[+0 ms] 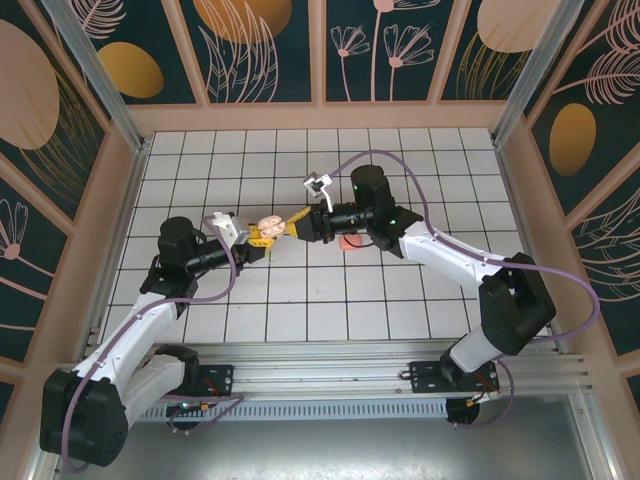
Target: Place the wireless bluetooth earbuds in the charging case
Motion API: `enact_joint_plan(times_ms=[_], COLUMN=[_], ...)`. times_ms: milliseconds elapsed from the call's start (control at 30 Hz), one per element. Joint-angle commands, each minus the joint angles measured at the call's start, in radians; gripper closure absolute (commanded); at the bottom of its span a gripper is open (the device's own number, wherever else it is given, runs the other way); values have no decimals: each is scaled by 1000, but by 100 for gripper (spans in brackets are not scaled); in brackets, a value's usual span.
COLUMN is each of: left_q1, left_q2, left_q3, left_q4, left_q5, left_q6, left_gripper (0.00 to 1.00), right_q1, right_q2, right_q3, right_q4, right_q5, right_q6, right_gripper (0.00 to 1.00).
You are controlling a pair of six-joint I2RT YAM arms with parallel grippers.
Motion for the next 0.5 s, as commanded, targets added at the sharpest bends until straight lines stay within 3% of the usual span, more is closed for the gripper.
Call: enact_joint_plan(times_ms=[0, 467], left_q1=[-4, -3], left_q2=[-5, 0], left_q3=[27, 25], left_q4=[24, 26], left_q5=[1, -2], left_q6=[6, 5], left_gripper=[88, 88], right_q1=[39, 50], right_q2=[-4, -4], right_q3=[37, 38], right_q4=[13, 32], right_q5=[-36, -34], right_q6=[-24, -14], right_gripper=[77, 78])
